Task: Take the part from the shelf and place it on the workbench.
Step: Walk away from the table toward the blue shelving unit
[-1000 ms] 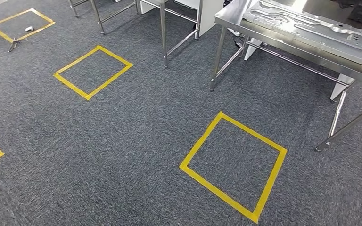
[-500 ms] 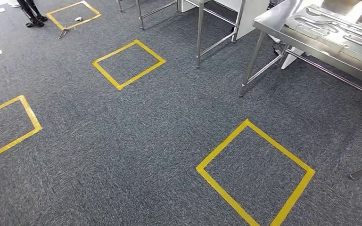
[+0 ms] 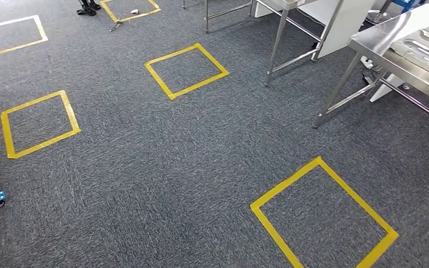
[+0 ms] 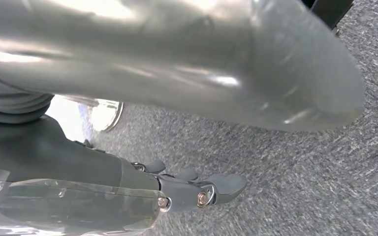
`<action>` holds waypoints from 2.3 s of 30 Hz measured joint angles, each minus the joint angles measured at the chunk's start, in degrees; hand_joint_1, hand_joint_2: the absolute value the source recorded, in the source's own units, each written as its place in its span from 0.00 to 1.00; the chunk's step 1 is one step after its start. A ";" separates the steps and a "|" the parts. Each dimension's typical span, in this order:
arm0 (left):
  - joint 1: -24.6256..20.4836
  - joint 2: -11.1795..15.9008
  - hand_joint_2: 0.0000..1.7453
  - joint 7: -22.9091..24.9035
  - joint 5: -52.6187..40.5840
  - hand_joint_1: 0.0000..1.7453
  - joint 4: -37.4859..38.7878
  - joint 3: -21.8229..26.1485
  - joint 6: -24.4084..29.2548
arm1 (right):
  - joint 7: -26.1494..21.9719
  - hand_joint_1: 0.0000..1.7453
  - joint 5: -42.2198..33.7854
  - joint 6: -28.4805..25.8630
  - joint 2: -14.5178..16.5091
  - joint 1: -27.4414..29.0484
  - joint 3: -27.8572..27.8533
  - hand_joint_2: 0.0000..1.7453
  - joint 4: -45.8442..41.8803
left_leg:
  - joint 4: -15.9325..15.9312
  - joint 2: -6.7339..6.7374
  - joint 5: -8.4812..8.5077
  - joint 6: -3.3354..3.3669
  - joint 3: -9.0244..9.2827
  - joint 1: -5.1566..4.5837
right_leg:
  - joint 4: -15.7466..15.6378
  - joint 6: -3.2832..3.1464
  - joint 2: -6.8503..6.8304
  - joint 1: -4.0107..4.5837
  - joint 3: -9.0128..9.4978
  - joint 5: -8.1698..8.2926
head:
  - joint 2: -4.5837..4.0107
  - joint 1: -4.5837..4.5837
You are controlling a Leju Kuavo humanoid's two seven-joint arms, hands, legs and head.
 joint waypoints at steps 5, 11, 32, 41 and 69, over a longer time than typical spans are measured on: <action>-0.15 0.07 0.00 -0.01 0.00 0.00 -0.02 -0.15 -0.07 | 0.00 0.00 -0.02 -0.01 0.08 0.02 0.00 0.00 0.00 | 0.41 -3.55 -0.09 -1.09 -0.36 0.13 | -15.22 -0.93 5.21 -0.02 6.14 7.22 | 0.00 0.00; -0.07 0.22 0.00 0.01 -0.12 0.00 -0.07 -0.22 -0.10 | -0.16 0.00 0.02 0.09 0.38 0.23 0.00 0.00 0.02 | 7.21 1.24 -4.14 -2.73 -4.08 0.22 | -16.50 -2.77 0.74 -0.01 6.75 7.58 | 0.00 -0.01; 0.03 -0.50 0.00 -3.58 0.69 0.00 -0.16 -0.87 2.08 | -5.88 0.00 2.40 0.75 0.59 0.31 0.05 0.00 0.04 | 0.57 -0.44 0.00 -0.20 -0.37 0.00 | -5.21 -0.66 0.78 0.15 2.33 3.01 | 0.00 0.00; 0.45 -2.27 0.00 -2.32 1.26 0.00 -0.07 -0.85 1.87 | -6.90 0.00 4.46 1.14 -1.00 0.20 0.90 0.00 0.02 | 5.43 -0.10 -2.81 -2.30 -3.35 0.06 | -16.89 -2.71 0.64 -0.01 7.21 7.60 | 0.00 -0.02; 0.38 -1.05 0.00 -2.45 1.22 0.00 -0.09 0.50 0.33 | -4.68 0.00 6.24 2.01 -1.13 -0.17 1.79 0.00 0.09 | 0.63 -4.38 1.64 -2.06 -2.36 0.13 | -15.98 -2.40 3.46 0.47 6.84 7.44 | 0.00 0.00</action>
